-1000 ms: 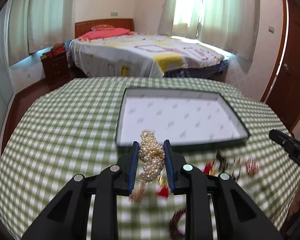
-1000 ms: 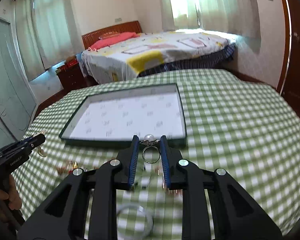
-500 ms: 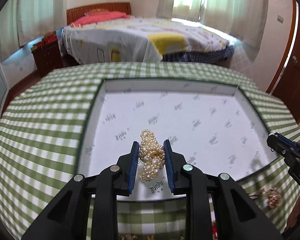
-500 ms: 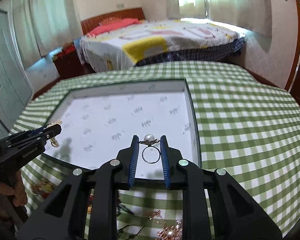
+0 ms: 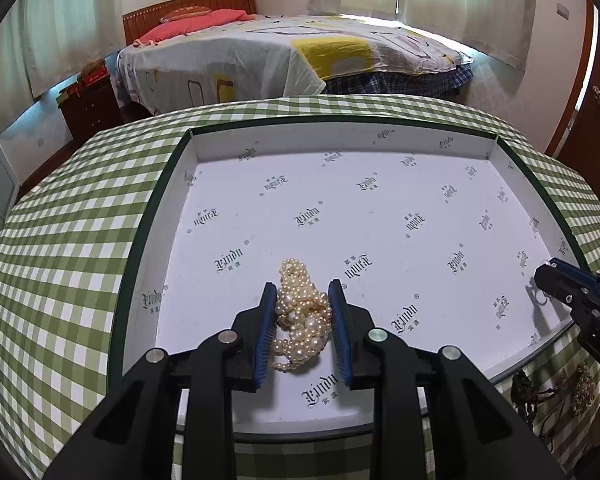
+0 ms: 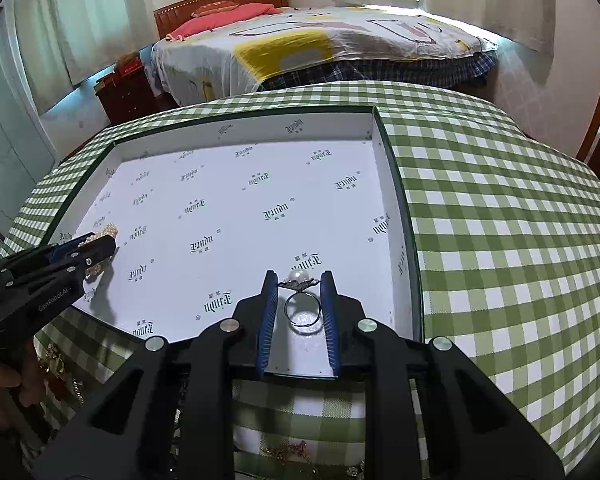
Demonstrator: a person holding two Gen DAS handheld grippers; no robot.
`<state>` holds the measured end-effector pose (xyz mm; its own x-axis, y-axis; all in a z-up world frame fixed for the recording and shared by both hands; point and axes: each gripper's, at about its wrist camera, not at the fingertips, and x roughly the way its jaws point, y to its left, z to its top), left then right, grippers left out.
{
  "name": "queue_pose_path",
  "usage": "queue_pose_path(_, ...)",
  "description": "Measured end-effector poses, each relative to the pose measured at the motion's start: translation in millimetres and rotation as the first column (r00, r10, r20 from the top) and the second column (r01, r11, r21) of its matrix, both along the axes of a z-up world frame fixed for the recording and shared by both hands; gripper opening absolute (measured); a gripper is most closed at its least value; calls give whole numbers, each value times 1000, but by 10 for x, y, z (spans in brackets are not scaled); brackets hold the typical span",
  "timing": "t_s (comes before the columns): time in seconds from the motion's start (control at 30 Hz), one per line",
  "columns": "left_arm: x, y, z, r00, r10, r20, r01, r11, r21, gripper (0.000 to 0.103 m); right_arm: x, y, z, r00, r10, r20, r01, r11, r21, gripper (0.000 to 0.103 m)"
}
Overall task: Organize jewelry
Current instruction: 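Carry the pearl strand and ring into the tray and open both tools, then move both tools back toward the remaining jewelry on the table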
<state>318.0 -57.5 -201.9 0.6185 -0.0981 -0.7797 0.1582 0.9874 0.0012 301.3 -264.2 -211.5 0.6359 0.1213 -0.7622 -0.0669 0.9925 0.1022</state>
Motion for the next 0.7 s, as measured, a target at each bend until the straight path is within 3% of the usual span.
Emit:
queue_pose_path(0.4,-12,-68,2,1000,-8,7,8,1000,11,57,-39,-32,18,1000,-4,16,4,1000,5,37)
queue_pose_path(0.7,-292,35,335,996,8,93,-8,1000,7,68,-314,-31,388,995,-13,100,12,1000,11,50)
